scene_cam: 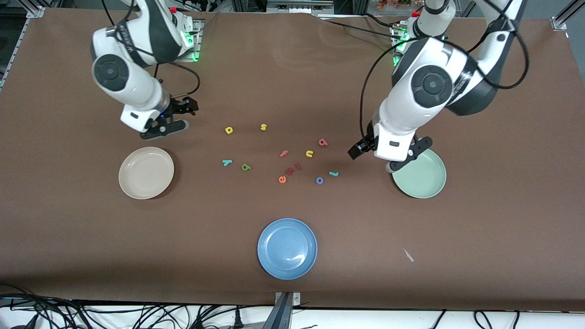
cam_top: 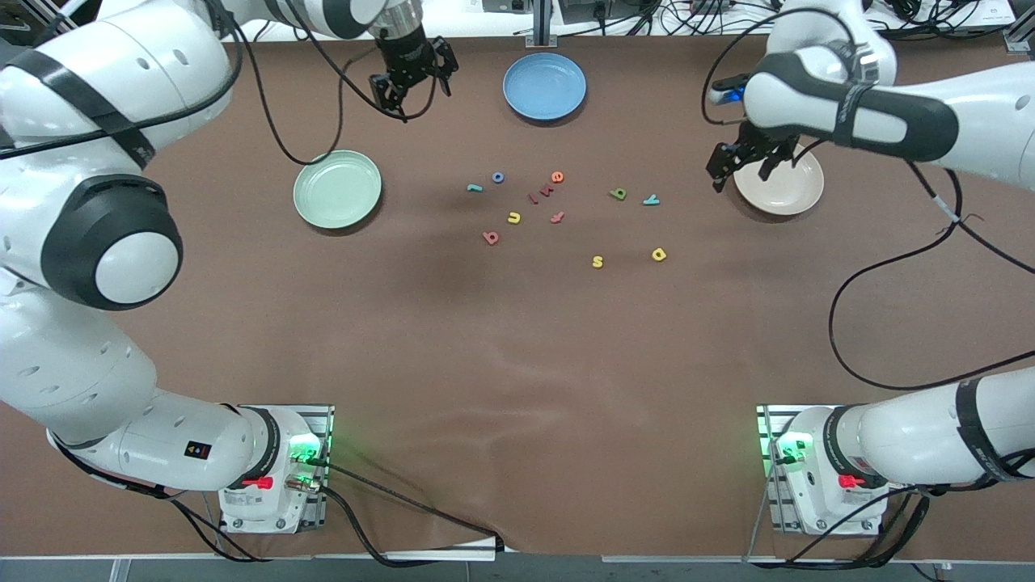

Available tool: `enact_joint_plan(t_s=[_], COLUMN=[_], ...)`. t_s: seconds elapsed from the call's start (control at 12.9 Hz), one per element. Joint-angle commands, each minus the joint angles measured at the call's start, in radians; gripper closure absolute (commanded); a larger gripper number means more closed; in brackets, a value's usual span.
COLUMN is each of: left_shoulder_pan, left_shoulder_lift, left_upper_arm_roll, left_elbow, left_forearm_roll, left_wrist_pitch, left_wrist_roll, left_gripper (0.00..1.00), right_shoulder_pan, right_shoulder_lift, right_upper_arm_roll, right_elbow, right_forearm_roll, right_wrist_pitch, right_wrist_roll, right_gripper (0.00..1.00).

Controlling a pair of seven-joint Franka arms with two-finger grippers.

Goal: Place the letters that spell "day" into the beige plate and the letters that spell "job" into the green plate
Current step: 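Move the right gripper and the left gripper toward the scattered letters, then grasp the yellow a with the right gripper, cyan j with the left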

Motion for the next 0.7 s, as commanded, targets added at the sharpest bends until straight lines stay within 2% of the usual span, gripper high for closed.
enact_joint_plan(t_s=[0.0, 0.16, 0.31, 0.39, 0.62], left_shoulder_pan=[-0.048, -0.073, -0.079, -0.078, -0.079], left_shoulder_lift=[0.090, 0.138, 0.182, 0.199, 0.262], left_upper_arm_roll=[0.004, 0.004, 0.004, 0.004, 0.004], left_elbow=[0.035, 0.035, 0.035, 0.035, 0.035], left_forearm_roll=[0.045, 0.062, 0.060, 0.052, 0.054], left_wrist_pitch=[0.033, 0.083, 0.105, 0.123, 0.171], left_wrist_roll=[-0.115, -0.222, -0.264, -0.267, -0.371], left_gripper=[0.00, 0.00, 0.00, 0.07, 0.47], right_shoulder_pan=[-0.005, -0.005, -0.005, -0.004, 0.005], right_shoulder_lift=[-0.010, 0.013, 0.050, 0.071, 0.166], right_upper_arm_roll=[0.076, 0.141, 0.151, 0.166, 0.188], right_elbow=[-0.086, -0.112, -0.155, -0.167, -0.169], right_forearm_roll=[0.012, 0.011, 0.008, 0.005, -0.006], right_wrist_pitch=[0.146, 0.216, 0.317, 0.366, 0.479], right_wrist_roll=[0.088, 0.180, 0.200, 0.193, 0.187], right_gripper=[0.00, 0.00, 0.00, 0.00, 0.00])
